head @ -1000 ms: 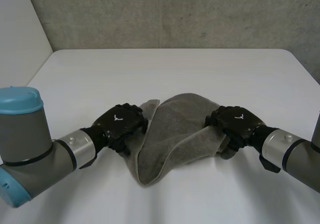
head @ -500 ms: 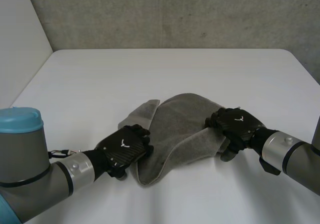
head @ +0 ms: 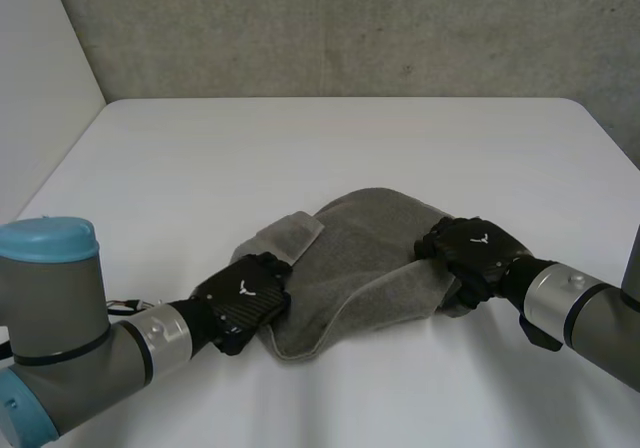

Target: Fold the towel.

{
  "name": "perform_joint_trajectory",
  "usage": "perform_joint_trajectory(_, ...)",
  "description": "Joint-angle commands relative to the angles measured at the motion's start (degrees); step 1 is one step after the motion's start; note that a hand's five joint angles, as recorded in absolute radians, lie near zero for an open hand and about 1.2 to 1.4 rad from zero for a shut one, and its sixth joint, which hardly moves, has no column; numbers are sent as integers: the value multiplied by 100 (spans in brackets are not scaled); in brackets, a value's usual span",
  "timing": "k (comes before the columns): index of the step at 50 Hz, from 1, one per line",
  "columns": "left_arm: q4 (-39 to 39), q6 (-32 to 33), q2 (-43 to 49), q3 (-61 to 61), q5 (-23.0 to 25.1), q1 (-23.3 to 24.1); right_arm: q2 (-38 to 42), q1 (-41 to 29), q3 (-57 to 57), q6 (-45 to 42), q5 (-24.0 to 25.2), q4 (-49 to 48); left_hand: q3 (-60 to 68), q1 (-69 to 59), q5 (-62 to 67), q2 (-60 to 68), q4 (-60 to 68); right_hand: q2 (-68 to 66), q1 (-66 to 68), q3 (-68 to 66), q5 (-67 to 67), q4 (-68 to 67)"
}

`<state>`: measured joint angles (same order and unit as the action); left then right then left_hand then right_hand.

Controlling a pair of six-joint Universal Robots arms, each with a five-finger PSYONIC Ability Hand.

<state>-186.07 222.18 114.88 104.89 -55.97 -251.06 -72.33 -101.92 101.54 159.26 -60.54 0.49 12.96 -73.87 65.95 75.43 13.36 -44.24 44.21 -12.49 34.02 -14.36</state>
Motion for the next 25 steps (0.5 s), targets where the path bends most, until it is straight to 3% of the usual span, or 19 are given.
perform_joint_trajectory(1, 1, -105, -140, -4, -151, -119, -18, 14, -64, -35, -10, 188, -296, -613, 405, 457, -336, 117, -115, 249, -96, 436)
perform_joint_trajectory(8, 1, -333, -395, 22, -160, -145, -158, 32, -205, -53, 7, 512, -296, -613, 405, 457, -336, 1042, -1040, 249, -1021, 436)
perform_joint_trajectory(17, 1, -913, -756, 22, -151, -198, -422, 181, -249, -88, 122, 918, -296, -613, 405, 457, -336, 859, -857, 249, -838, 436)
perform_joint_trajectory(25, 1, -931, -765, 31, -151, -233, -528, 181, -187, -334, 16, 909, -296, -613, 405, 457, -336, 774, -772, 249, -753, 436)
